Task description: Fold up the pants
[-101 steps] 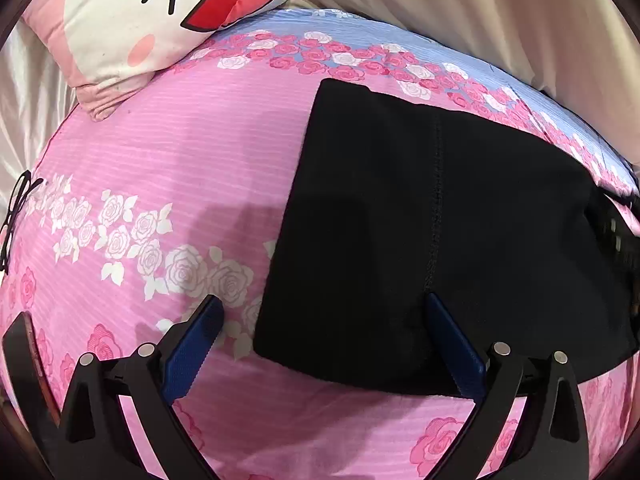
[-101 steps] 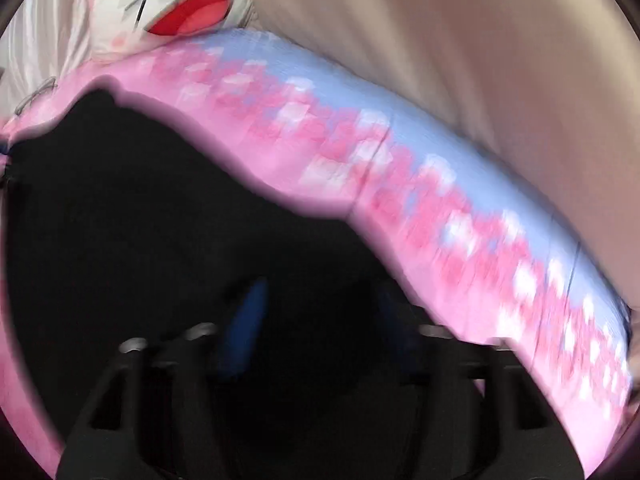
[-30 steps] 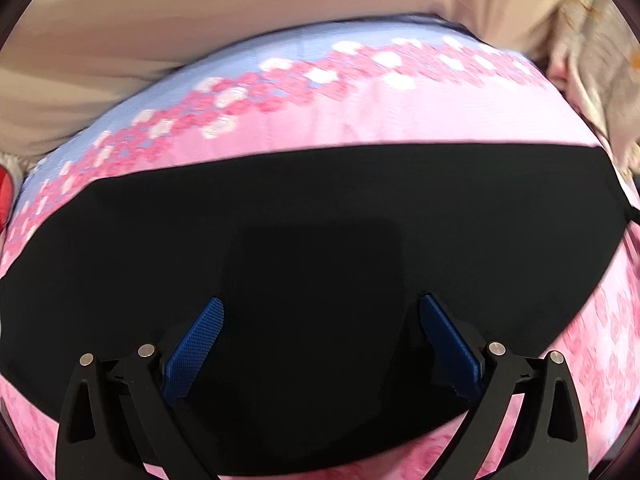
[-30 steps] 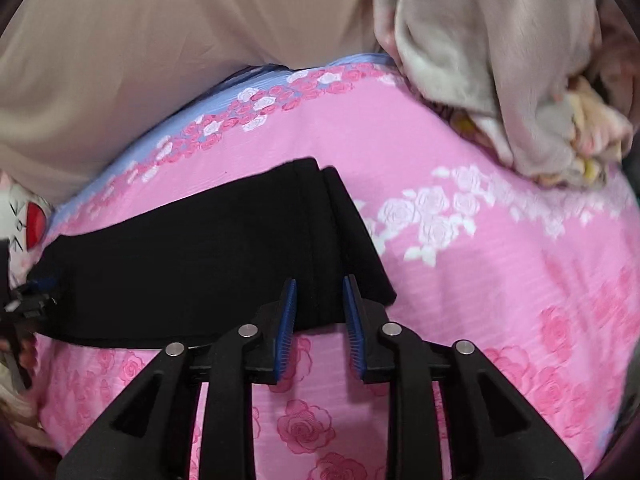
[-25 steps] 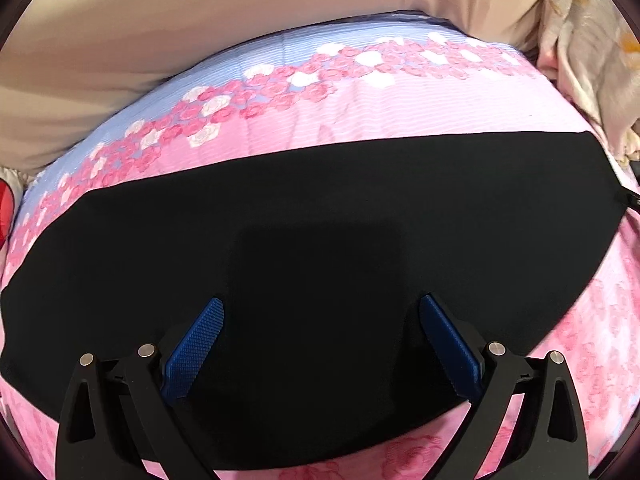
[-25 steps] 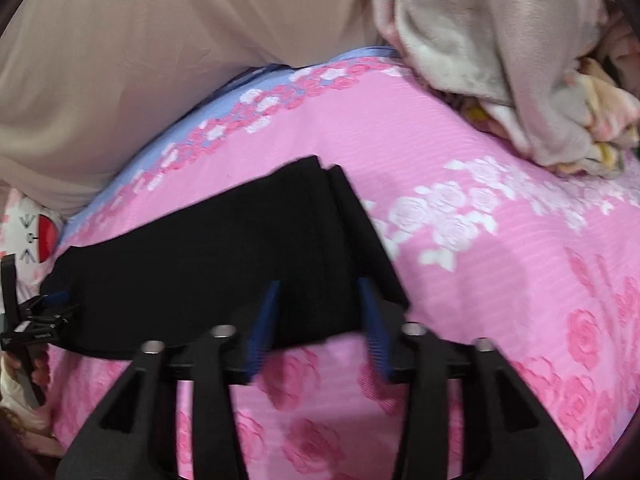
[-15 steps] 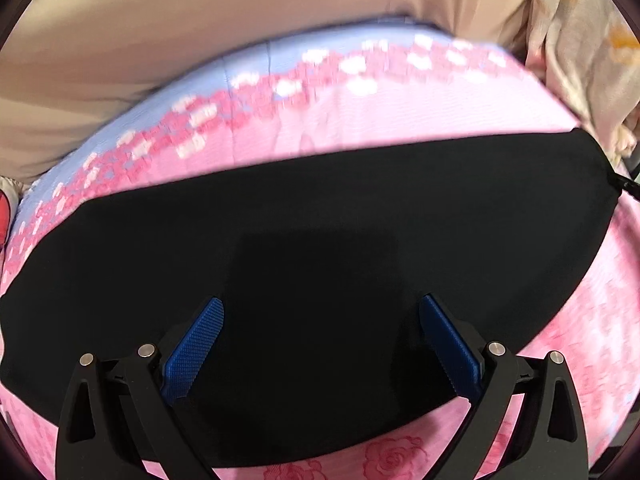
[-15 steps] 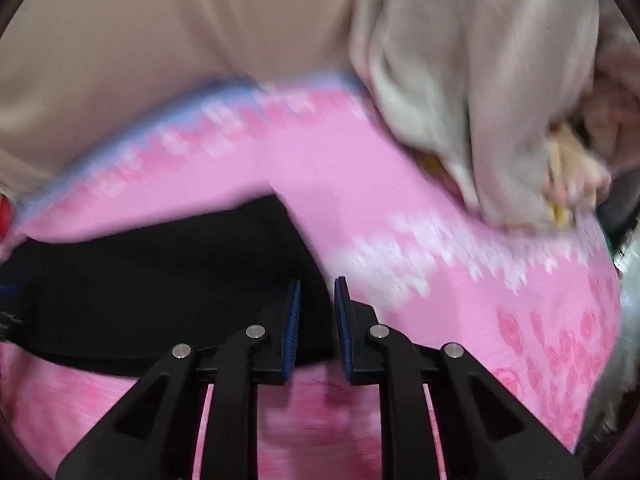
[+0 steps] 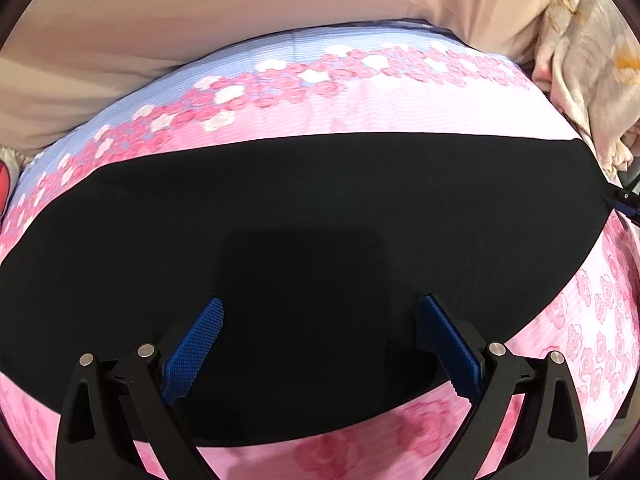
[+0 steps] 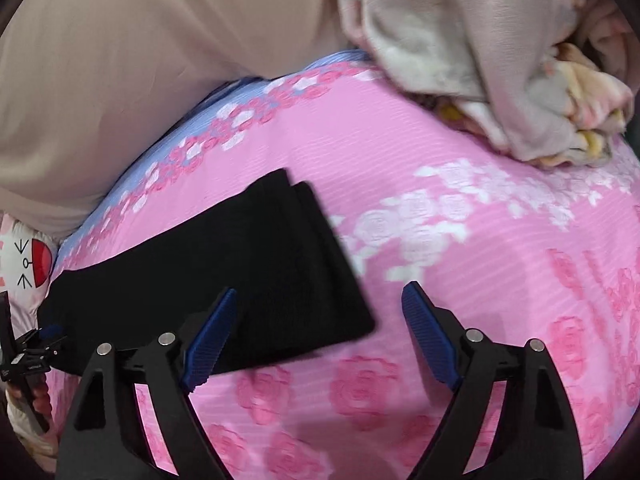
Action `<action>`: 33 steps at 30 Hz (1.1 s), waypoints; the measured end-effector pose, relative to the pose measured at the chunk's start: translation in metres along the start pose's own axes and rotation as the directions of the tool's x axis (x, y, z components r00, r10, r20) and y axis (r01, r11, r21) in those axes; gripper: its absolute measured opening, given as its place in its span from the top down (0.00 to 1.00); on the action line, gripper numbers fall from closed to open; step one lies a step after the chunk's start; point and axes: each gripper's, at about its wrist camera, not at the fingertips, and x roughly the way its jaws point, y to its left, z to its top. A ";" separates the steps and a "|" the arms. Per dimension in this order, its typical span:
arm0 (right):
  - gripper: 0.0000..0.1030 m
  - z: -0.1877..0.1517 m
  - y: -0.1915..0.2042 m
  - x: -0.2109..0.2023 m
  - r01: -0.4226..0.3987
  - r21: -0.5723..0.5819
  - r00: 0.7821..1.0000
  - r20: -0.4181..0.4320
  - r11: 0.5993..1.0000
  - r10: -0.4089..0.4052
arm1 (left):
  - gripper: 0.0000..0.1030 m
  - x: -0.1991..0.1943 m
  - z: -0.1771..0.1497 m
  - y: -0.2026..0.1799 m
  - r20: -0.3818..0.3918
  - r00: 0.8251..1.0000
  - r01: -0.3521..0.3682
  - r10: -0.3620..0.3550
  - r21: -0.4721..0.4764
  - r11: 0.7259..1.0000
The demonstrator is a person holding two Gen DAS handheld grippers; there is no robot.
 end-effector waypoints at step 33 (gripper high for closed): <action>0.84 -0.042 0.513 0.030 -0.324 -0.626 0.944 -0.158 0.709 0.291 | 0.05 -0.097 -0.107 0.309 0.140 0.976 -0.089 0.169 -0.451 0.888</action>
